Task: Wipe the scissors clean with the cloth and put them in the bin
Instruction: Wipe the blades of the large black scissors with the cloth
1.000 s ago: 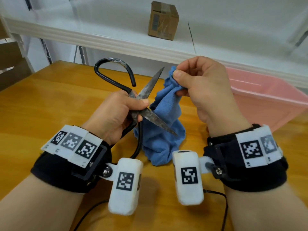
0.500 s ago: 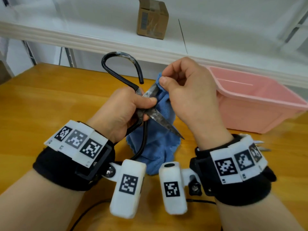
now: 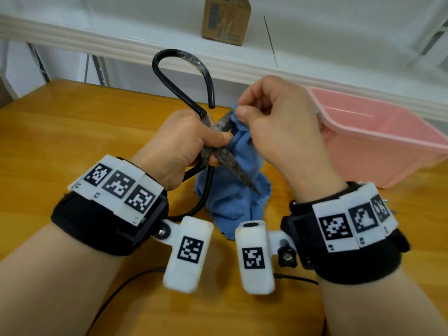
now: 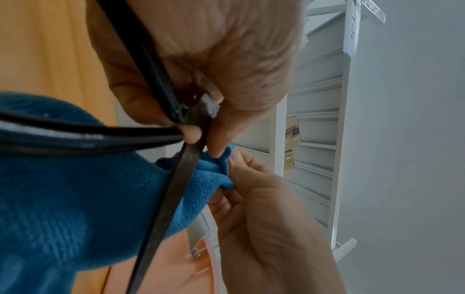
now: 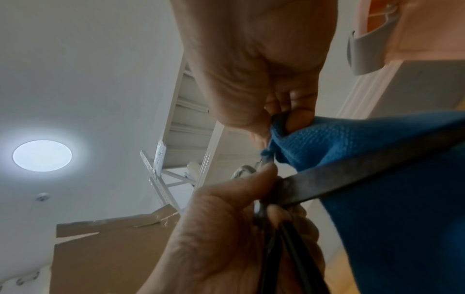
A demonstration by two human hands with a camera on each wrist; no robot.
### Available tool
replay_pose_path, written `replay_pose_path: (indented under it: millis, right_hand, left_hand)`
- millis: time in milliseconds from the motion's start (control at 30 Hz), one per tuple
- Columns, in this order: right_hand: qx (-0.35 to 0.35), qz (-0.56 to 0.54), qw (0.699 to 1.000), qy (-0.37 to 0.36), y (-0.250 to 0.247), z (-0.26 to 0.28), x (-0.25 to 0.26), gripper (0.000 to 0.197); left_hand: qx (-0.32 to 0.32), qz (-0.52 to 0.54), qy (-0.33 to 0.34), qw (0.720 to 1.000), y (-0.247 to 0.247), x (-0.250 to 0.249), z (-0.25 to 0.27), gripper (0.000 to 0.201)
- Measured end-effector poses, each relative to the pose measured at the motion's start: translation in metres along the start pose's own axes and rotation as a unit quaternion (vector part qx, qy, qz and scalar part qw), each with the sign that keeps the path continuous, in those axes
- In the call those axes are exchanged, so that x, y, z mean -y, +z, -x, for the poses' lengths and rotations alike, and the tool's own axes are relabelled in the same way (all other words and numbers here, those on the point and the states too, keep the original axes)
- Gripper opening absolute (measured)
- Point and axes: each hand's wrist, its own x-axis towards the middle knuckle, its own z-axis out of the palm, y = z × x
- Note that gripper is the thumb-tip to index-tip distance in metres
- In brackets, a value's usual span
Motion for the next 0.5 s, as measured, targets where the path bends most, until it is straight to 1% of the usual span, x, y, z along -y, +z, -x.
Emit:
replay_pose_path:
  millis: [33,67,200,267,400,500]
  right_hand:
    - [0.003,0.010,1.000,-0.003,0.002,0.000,0.000,0.013]
    - [-0.009,0.016,1.000,-0.001,0.002,-0.001,-0.001,0.014]
    - [-0.090,0.019,0.995,0.026,-0.015,-0.010,-0.012,0.013]
    - [-0.110,0.021,0.993,0.032,-0.021,-0.013,-0.016,0.012]
    - [-0.081,0.042,0.996,0.020,-0.018,-0.010,-0.013,0.017]
    - [-0.084,0.034,0.996,0.025,-0.017,-0.012,-0.014,0.016]
  left_hand:
    - [-0.001,-0.001,0.000,1.000,0.000,0.001,0.000,0.029]
    - [0.004,-0.002,0.001,1.000,0.000,0.001,0.000,0.030]
    - [0.044,-0.017,0.006,0.999,0.005,0.004,0.003,0.030]
    - [0.048,-0.025,0.009,0.998,0.007,0.004,0.003,0.029]
    - [0.046,-0.016,0.000,0.999,0.005,0.004,0.002,0.033]
    - [0.052,-0.007,-0.010,0.999,0.004,0.005,0.002,0.033]
